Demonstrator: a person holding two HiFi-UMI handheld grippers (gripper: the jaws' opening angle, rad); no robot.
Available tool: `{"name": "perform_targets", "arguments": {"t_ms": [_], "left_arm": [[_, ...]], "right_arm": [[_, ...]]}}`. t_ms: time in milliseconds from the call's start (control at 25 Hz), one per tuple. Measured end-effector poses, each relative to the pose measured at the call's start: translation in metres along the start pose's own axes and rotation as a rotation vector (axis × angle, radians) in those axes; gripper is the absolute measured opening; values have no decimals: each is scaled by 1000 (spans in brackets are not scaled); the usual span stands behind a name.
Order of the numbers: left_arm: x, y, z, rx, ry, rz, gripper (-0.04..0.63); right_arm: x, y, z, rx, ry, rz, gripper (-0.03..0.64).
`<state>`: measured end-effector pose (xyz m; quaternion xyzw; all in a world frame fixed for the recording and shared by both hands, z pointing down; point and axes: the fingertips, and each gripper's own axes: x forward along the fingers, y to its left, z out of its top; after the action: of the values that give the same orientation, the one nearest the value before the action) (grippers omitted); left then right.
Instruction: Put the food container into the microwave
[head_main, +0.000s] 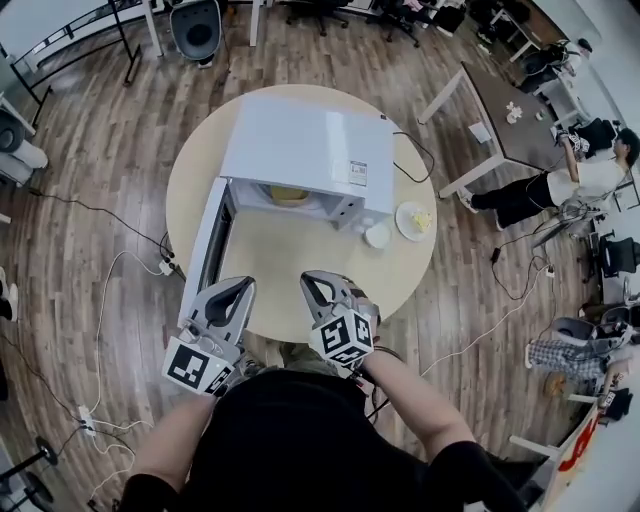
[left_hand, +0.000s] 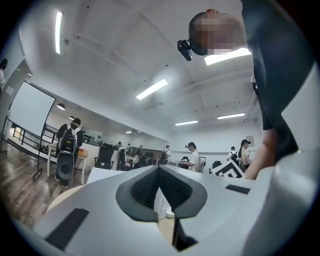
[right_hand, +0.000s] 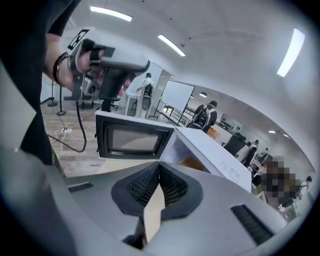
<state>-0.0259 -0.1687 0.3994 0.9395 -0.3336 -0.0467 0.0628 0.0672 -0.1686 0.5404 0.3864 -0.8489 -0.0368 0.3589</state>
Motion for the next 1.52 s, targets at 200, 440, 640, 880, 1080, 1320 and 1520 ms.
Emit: {"name": "perform_targets", "arguments": {"t_ms": [200,440,640,880,1080,1320,1520], "left_arm": [[12,-15,19,42,-45,-58,18],[14,-27,38,84,-81,-84,18],[8,-33,44,105,-83,-88,18],[-3,-31,51,121,-87,-73,18],[-12,-27,56,123,-93,-57,18],[-24,-22,58,110,-97,-36,18],[-30,-22,56,102,-96,-27,18]], "right_arm": [[-44,-2,44,92,-123,-82,14],[-91,-19,77,276,-295,-146,14],[-128,-37,94,370,-476,-248,14],[-152,-59,77,518,-543,-292,14],[-166,-77,62,636,-594,-351,14],[-170,-77,56,669,-616,-378,14],[-170,-70,51,658,-598,-384,13]]}}
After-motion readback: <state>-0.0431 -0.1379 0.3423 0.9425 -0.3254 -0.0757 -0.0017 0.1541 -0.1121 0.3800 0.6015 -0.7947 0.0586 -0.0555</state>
